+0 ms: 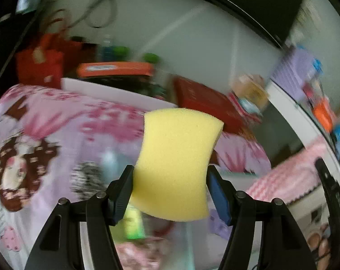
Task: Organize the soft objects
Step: 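Lift and carry the pink cloth and yellow sponge over the tray with both tools, then open both tools to drop the cloth and sponge into the tray, then move both tools back to the bed items and grasp the green tissue pack with the right tool, then grasp the leopard-print scrunchie with the left tool while the right tool holds the tissue pack, then carry the scrunchie and green pack over the white tray with both tools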
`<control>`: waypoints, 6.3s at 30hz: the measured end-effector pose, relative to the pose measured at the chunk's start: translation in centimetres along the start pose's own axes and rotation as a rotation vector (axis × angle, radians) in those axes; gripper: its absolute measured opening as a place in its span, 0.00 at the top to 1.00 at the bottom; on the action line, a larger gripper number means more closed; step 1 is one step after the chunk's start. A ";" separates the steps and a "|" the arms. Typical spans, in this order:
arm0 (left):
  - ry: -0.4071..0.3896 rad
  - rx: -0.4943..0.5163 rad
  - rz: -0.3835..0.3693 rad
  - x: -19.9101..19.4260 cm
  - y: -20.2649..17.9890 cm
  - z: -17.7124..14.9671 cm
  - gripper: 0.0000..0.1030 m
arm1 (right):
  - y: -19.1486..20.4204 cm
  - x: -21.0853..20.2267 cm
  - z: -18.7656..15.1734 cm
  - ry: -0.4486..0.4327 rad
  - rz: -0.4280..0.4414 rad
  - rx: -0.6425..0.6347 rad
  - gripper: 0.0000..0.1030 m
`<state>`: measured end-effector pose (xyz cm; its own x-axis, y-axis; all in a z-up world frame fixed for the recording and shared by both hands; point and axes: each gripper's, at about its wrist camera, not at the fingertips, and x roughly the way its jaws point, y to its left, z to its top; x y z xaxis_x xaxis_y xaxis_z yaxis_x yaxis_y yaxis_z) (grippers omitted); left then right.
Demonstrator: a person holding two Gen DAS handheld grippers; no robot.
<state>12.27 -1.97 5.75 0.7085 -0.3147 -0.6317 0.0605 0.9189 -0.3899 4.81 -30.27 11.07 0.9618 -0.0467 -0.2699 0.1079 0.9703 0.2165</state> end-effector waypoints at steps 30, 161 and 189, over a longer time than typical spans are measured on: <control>0.297 0.257 -0.055 12.1 -9.2 -8.1 0.35 | -7.8 10.6 -10.2 0.651 -0.232 0.102 0.92; 0.248 -0.311 0.197 6.9 13.4 -2.7 0.83 | 16.4 10.5 -16.2 0.733 0.344 -0.189 0.77; 0.059 -0.189 0.142 1.1 8.7 0.0 0.83 | 9.2 8.9 -10.2 0.563 0.232 -0.016 0.77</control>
<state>13.55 5.67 1.62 0.6579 -0.2039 -0.7250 -0.1737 0.8956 -0.4095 11.76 -19.34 1.11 0.6785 0.2943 -0.6730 -0.0965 0.9440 0.3156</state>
